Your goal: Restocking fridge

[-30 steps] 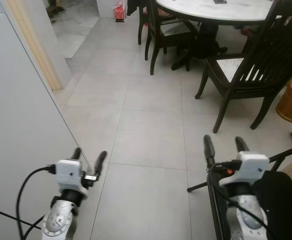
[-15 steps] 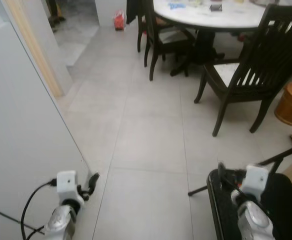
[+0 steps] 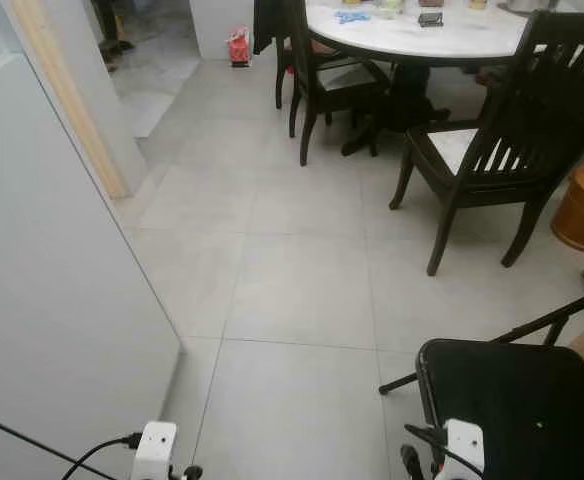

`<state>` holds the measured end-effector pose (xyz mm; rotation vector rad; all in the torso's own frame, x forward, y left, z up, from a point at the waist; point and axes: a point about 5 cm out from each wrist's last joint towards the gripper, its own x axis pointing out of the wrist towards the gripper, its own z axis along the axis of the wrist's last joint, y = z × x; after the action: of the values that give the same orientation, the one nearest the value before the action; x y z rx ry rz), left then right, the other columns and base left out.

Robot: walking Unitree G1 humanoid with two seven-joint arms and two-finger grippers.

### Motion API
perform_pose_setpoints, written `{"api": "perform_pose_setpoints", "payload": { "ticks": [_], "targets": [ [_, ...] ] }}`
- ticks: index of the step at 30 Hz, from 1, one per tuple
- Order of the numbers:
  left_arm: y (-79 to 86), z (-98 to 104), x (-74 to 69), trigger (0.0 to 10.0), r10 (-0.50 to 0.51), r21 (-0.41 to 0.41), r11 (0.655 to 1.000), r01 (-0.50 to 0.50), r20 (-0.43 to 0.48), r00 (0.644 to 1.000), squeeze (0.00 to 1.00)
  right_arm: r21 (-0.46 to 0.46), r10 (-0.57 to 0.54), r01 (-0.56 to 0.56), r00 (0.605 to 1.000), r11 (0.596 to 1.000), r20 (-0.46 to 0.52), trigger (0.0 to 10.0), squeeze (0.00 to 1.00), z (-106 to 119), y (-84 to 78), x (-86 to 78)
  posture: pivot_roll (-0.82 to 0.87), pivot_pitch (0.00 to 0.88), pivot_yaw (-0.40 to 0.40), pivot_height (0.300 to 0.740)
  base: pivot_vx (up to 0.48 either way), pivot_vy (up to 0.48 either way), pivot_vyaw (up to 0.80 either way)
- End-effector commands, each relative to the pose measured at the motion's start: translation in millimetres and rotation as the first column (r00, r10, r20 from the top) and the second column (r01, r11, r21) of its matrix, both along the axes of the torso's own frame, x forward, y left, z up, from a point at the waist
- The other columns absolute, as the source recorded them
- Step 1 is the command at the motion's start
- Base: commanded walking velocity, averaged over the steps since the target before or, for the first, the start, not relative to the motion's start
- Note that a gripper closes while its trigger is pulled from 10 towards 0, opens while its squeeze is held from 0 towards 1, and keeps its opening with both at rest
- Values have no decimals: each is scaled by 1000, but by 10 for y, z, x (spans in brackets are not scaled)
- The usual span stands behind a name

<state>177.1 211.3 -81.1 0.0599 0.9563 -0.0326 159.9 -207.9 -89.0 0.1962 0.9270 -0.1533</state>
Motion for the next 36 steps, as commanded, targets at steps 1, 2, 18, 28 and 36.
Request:
{"api": "perform_pose_setpoints", "payload": {
  "ticks": [1, 2, 18, 28, 36],
  "targets": [
    [61, 5, -2, 10000, 101, -4, 995, -101, 15, 995, 0, 13, 9, -8, 1000, 1000, -24, 10000, 0, -32, 54, -46, -27, 36, 58, 740, 0, 0, 0],
    [88, 7, -8, 10000, 157, -18, 987, -157, 21, 987, 0, 17, 12, -11, 999, 1000, -31, 10000, 0, -40, 61, -60, -27, 36, 58, 740, 0, 0, 0],
    [369, -55, -299, 10000, 250, 17, 968, -249, -50, 967, 0, 6, 84, -83, 995, 996, -54, 10000, 0, -47, 39, -79, -26, 31, 21, 740, 0, 0, 629],
    [151, -118, -316, 10000, 214, -4, 977, -215, -70, 974, 0, 5, 104, -104, 993, 995, -62, 10000, 0, -53, 16, -108, -27, 10, 5, 740, 0, 0, 800],
    [-78, -146, -266, 10000, 182, -21, 983, -184, -76, 980, 0, 12, 105, -105, 992, 994, -64, 10000, 0, -58, 33, -114, -27, 26, 4, 740, 0, 0, 800]
  ]
}}
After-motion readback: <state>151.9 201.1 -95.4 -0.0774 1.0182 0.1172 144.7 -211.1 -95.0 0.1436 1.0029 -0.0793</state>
